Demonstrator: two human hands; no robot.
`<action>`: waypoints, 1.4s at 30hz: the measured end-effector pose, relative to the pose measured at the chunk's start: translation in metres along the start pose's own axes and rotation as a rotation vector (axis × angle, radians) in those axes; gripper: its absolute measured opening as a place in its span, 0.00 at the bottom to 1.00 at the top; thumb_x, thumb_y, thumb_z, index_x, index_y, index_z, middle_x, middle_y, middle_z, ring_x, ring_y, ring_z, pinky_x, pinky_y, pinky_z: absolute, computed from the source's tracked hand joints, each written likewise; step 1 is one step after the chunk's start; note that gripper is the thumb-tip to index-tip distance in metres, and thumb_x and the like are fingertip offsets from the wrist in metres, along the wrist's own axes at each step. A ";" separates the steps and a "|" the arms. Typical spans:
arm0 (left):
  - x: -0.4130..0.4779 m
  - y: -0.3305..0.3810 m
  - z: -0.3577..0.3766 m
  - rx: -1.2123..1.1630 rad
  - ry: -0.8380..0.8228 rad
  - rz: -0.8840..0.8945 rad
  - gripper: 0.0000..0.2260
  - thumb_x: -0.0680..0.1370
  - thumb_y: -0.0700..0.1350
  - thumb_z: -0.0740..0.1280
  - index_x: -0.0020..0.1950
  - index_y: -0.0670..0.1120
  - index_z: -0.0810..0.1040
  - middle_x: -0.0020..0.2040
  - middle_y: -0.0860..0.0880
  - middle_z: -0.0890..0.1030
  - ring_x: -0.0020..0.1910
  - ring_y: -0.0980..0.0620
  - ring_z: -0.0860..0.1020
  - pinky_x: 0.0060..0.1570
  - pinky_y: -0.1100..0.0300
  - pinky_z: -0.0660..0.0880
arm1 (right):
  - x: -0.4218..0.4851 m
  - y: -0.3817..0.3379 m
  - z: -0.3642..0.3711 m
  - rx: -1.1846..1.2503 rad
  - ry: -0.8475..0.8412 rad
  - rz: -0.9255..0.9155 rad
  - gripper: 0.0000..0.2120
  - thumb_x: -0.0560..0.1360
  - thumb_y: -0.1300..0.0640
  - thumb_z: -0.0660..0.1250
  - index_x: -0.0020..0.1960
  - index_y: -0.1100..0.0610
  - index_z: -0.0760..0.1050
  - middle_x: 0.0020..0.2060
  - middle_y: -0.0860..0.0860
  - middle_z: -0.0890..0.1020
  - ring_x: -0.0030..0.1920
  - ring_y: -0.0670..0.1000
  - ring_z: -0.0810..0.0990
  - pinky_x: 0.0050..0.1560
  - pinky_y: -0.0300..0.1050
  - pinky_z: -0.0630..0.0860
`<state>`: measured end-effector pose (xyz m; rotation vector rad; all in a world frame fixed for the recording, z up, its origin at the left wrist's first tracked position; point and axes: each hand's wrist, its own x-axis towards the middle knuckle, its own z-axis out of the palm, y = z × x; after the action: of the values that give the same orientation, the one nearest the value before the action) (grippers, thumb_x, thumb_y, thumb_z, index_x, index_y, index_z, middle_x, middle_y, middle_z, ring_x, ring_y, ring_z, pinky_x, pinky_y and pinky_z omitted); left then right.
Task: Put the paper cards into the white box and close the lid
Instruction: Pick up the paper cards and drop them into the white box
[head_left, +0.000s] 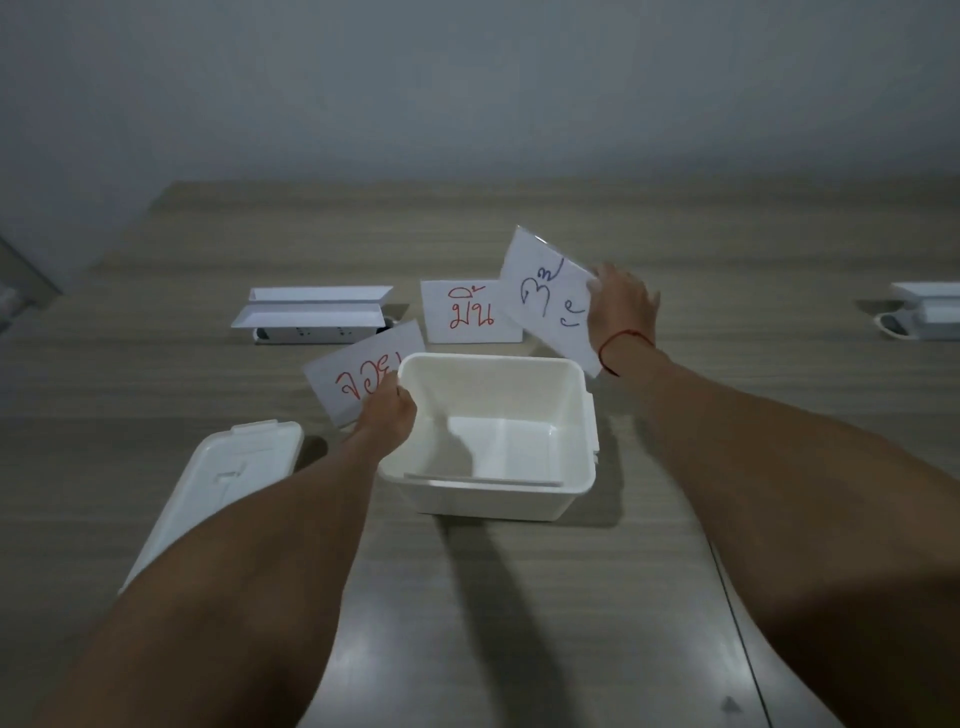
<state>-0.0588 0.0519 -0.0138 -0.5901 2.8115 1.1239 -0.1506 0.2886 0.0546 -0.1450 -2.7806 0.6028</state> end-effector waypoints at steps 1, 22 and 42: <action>-0.001 -0.001 -0.003 0.006 -0.019 -0.011 0.17 0.82 0.39 0.51 0.70 0.41 0.67 0.65 0.39 0.74 0.58 0.43 0.73 0.57 0.51 0.69 | 0.000 -0.008 -0.010 0.018 0.014 -0.017 0.14 0.82 0.58 0.53 0.62 0.56 0.73 0.59 0.58 0.79 0.62 0.59 0.74 0.62 0.51 0.63; -0.019 -0.027 -0.013 -0.100 -0.095 -0.046 0.21 0.82 0.39 0.51 0.76 0.45 0.60 0.73 0.40 0.67 0.72 0.40 0.66 0.71 0.48 0.63 | -0.117 -0.032 0.020 -0.137 -1.084 -0.108 0.08 0.72 0.51 0.66 0.49 0.43 0.82 0.52 0.43 0.79 0.58 0.50 0.78 0.64 0.48 0.75; 0.094 -0.041 -0.047 0.405 0.175 0.089 0.14 0.81 0.47 0.57 0.57 0.41 0.77 0.55 0.40 0.82 0.53 0.41 0.80 0.53 0.51 0.78 | -0.037 -0.054 0.091 -0.075 -0.514 -0.276 0.12 0.79 0.52 0.60 0.60 0.51 0.77 0.60 0.50 0.81 0.64 0.54 0.75 0.65 0.49 0.61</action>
<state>-0.1264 -0.0383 -0.0241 -0.5510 3.1119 0.5018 -0.1454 0.1980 -0.0118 0.4324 -3.2284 0.5214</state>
